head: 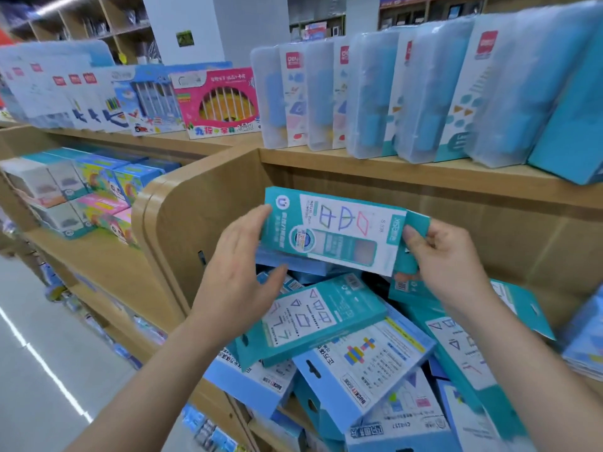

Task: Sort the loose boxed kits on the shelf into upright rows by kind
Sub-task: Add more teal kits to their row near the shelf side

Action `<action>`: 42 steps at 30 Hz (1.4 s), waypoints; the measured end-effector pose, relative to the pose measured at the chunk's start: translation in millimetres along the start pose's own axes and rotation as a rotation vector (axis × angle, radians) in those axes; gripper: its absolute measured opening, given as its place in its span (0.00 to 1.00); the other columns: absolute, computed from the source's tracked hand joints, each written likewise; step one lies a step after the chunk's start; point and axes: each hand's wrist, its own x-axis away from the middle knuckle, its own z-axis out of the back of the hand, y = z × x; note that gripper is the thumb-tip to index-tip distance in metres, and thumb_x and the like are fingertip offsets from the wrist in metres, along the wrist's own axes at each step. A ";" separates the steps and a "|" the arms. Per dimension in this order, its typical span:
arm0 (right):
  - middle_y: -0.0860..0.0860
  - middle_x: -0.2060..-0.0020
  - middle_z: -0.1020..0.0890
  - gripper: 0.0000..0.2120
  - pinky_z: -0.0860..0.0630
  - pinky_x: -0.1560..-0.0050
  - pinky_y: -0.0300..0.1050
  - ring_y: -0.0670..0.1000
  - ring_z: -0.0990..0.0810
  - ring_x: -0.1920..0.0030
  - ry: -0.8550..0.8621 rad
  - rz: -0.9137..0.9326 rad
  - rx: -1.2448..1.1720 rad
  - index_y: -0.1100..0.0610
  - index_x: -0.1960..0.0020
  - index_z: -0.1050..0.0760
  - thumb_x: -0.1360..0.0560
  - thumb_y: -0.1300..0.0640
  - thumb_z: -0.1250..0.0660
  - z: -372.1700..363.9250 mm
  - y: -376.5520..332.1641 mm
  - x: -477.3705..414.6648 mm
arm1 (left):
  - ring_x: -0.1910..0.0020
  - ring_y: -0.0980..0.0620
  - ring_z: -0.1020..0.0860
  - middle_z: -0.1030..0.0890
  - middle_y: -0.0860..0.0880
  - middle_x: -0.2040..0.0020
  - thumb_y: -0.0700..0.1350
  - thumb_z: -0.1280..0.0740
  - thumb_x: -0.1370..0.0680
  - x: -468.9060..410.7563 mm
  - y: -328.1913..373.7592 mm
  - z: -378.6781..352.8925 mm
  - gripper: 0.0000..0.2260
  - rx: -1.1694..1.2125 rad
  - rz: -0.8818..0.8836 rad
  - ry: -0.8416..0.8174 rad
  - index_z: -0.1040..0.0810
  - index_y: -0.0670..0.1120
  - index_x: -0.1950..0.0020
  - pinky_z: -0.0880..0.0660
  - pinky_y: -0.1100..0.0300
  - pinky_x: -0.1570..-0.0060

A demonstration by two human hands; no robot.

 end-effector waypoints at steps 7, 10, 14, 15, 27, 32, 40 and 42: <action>0.49 0.73 0.19 0.10 0.29 0.79 0.39 0.45 0.26 0.78 -0.195 0.079 0.057 0.54 0.54 0.22 0.21 0.64 0.40 17.4 -2.9 16.2 | 0.28 0.55 0.37 0.35 0.55 0.28 0.67 0.46 0.25 -8.6 37.3 14.9 0.32 -0.350 -0.217 -0.206 0.46 0.53 0.25 0.52 0.46 0.26; 0.48 0.72 0.18 0.09 0.31 0.80 0.38 0.44 0.26 0.78 -0.250 0.106 0.051 0.55 0.54 0.21 0.21 0.63 0.39 18.3 -6.4 17.8 | 0.37 0.57 0.30 0.31 0.59 0.33 0.70 0.47 0.26 -14.8 49.6 15.5 0.32 -0.429 -0.167 -0.376 0.50 0.58 0.27 0.37 0.53 0.33; 0.50 0.70 0.18 0.11 0.31 0.76 0.38 0.47 0.24 0.73 -0.151 0.083 -0.135 0.52 0.62 0.19 0.27 0.50 0.36 23.8 -10.9 19.9 | 0.54 0.57 0.19 0.20 0.58 0.47 0.69 0.37 0.32 -13.1 52.0 14.7 0.24 0.169 0.133 -0.460 0.32 0.60 0.40 0.21 0.51 0.57; 0.49 0.69 0.17 0.11 0.30 0.74 0.38 0.48 0.22 0.71 -0.117 0.081 -0.105 0.52 0.61 0.19 0.26 0.49 0.36 29.9 -8.3 19.9 | 0.58 0.57 0.18 0.18 0.57 0.51 0.67 0.36 0.32 -10.9 51.0 13.6 0.21 0.312 0.210 -0.407 0.30 0.59 0.44 0.21 0.49 0.59; 0.43 0.30 0.37 0.35 0.39 0.40 0.54 0.49 0.39 0.30 -0.269 -0.028 1.347 0.37 0.28 0.45 0.31 0.31 0.38 91.5 52.6 4.7 | 0.65 0.54 0.17 0.16 0.52 0.61 0.61 0.38 0.32 13.2 48.6 -19.1 0.19 0.693 0.625 -0.206 0.28 0.49 0.51 0.22 0.51 0.65; 0.45 0.35 0.32 0.39 0.35 0.41 0.54 0.50 0.34 0.34 -0.370 -0.149 1.325 0.36 0.29 0.45 0.35 0.30 0.33 110.1 44.8 -1.6 | 0.65 0.51 0.16 0.15 0.50 0.60 0.60 0.38 0.30 17.5 46.9 -22.8 0.16 0.720 0.634 -0.241 0.30 0.50 0.51 0.21 0.50 0.66; 0.40 0.49 0.25 0.33 0.26 0.48 0.42 0.42 0.25 0.50 -0.390 -0.068 0.999 0.36 0.41 0.29 0.44 0.30 0.27 118.8 16.6 10.7 | 0.58 0.52 0.16 0.16 0.53 0.53 0.53 0.36 0.28 21.2 54.7 -21.9 0.11 0.810 0.416 -0.231 0.29 0.52 0.48 0.20 0.52 0.64; 0.40 0.48 0.19 0.35 0.25 0.43 0.48 0.41 0.21 0.49 -0.545 -0.125 0.825 0.39 0.41 0.24 0.45 0.26 0.30 118.8 7.4 15.1 | 0.56 0.56 0.18 0.18 0.57 0.51 0.51 0.36 0.28 19.1 59.0 -19.1 0.10 0.805 0.257 -0.243 0.29 0.54 0.47 0.22 0.62 0.65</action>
